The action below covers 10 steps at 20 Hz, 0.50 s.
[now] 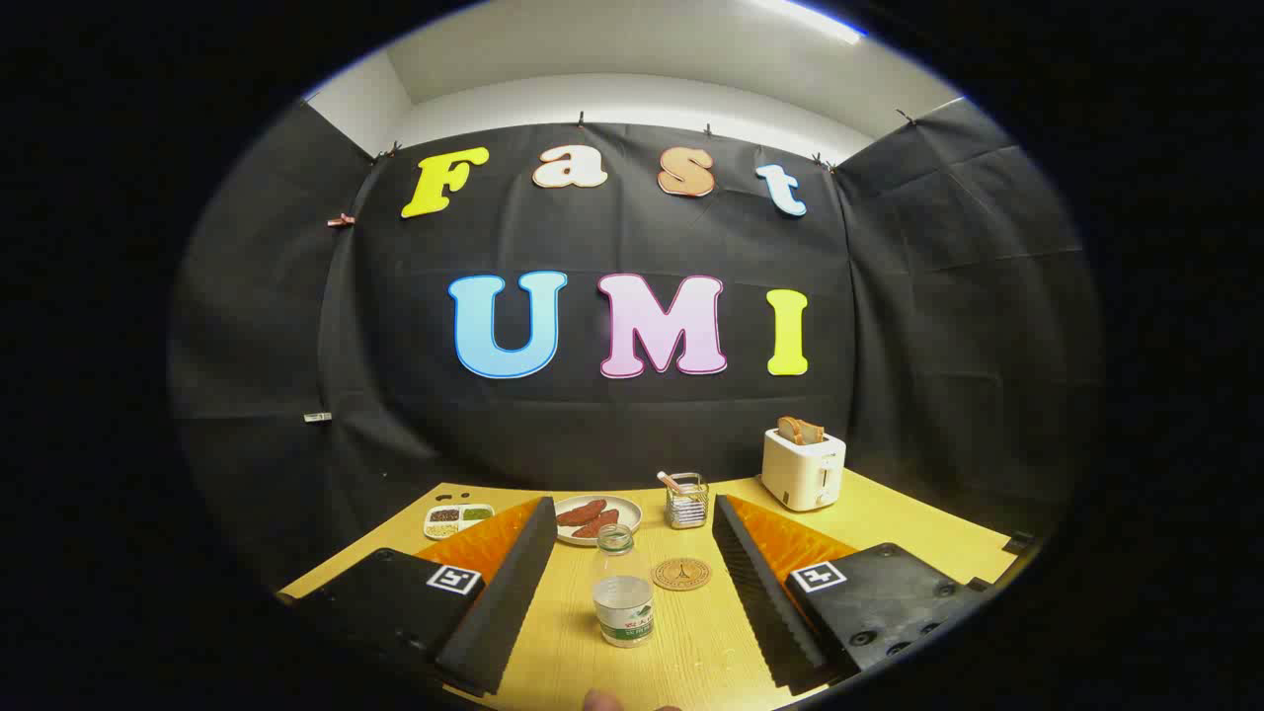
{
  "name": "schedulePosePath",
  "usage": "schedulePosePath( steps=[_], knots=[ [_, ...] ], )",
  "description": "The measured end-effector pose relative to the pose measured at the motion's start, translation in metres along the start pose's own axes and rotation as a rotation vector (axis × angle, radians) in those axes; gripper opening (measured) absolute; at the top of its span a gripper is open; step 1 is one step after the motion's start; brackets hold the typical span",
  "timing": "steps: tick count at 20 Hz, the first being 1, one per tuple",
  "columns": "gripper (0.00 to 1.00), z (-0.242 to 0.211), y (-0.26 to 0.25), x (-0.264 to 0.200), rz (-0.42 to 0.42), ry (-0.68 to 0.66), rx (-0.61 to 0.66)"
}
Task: Take the bottle from table, then pour the juice into the cup, finally place the bottle on the coaster
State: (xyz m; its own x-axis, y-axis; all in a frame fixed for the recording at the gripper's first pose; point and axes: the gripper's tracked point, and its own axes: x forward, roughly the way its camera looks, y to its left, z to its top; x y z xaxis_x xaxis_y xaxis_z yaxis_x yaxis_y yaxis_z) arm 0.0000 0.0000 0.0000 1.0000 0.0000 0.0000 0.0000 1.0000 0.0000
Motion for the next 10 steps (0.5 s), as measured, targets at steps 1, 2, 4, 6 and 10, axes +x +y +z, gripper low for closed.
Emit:
schedulePosePath(
  steps=[1, 2, 4, 6, 10],
  knots=[
    [0.97, -0.0003, -0.0001, -0.001, 0.001, -0.002, -0.001],
    [0.97, -0.0003, -0.0004, -0.001, 0.0, -0.003, -0.003],
    [0.97, -0.0018, -0.0002, -0.0022, -0.001, -0.006, -0.005],
    [0.97, -0.0038, 0.0008, -0.0015, 0.0, -0.006, -0.008],
    [0.97, -0.0089, 0.0046, -0.0005, 0.01, -0.014, -0.018]
  ],
)
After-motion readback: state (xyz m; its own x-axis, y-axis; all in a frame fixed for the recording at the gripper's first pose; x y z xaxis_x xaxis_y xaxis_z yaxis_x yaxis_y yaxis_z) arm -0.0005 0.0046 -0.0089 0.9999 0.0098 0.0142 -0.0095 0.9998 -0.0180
